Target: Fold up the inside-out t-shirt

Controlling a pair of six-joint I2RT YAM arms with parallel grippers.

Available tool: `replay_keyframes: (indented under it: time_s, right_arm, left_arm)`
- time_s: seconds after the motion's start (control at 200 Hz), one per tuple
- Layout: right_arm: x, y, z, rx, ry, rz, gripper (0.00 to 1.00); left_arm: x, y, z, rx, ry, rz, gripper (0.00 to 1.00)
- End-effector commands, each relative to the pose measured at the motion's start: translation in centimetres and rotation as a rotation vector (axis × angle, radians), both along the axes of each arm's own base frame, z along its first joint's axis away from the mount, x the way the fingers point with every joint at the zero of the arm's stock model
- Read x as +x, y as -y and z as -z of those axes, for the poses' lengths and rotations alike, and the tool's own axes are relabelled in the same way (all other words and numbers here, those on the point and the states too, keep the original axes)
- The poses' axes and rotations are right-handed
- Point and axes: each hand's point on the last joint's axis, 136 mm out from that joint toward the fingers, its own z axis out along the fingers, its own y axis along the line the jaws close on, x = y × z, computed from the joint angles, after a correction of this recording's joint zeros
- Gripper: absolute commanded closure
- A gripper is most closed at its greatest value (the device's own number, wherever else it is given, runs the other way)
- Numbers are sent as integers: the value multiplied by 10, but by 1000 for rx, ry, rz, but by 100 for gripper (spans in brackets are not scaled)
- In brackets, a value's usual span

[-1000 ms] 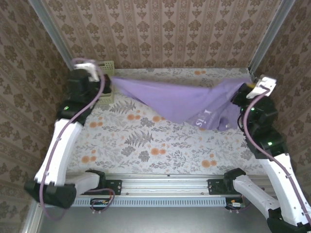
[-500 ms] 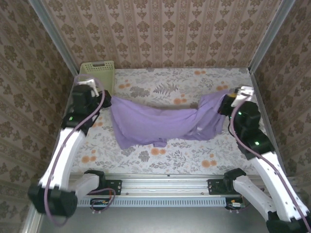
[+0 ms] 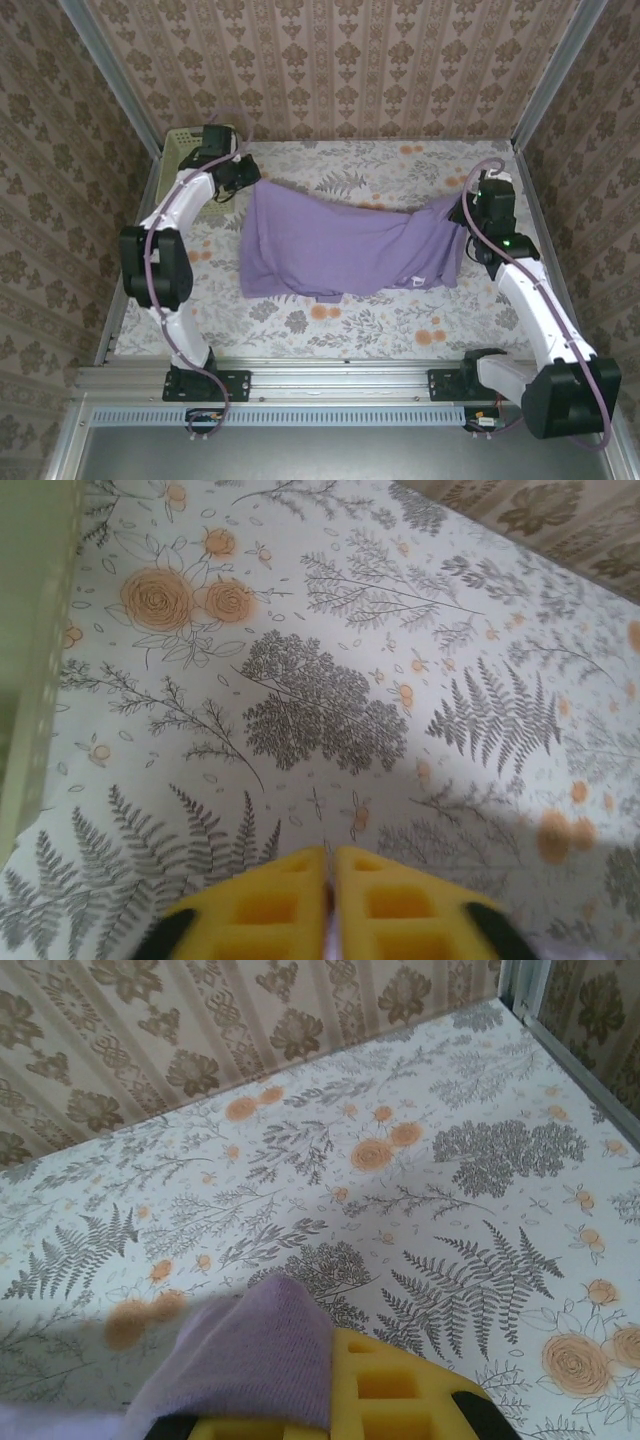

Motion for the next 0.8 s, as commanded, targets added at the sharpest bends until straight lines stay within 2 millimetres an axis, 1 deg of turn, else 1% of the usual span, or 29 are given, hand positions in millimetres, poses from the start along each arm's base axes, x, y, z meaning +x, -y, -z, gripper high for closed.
replay_keyframes:
  time_s: [0.0,0.075,0.115,0.15,0.225,0.27,0.335,0.425,0.51,0.65,0.72,0.79]
  right_arm:
    - [13,6,2,61,6,30,100]
    - [17,9,18,80,-28,36,100]
    - [19,10,24,83,-41,42,100]
    - [19,11,29,84,-51,49,100]
    - [20,12,36,85,-66,56,100]
    - [21,12,40,87,-71,59,100]
    - [21,13,44,91,-77,64,100]
    - [22,13,48,94,-87,65,100]
    - [22,14,50,91,-97,70,100]
    - [21,16,53,81,-108,83,100]
    - [20,19,57,75,-122,95,100]
    - [18,21,61,73,-134,105,100]
  left_arm:
    - [-9,2,28,90,-143,39,72]
    - [-20,-1,34,159,-168,42,55]
    - [-29,-1,33,177,-160,41,49]
    - [-37,1,31,180,-144,47,47]
    - [-60,14,34,164,-132,77,46]
    - [-74,23,42,142,-147,102,48]
    - [-92,30,61,120,-197,115,51]
    - [-109,31,85,110,-239,106,52]
    - [-115,26,100,114,-258,86,52]
    - [-115,23,119,108,-295,75,51]
    - [-114,24,125,102,-301,75,51]
    - [-112,28,128,82,-299,85,54]
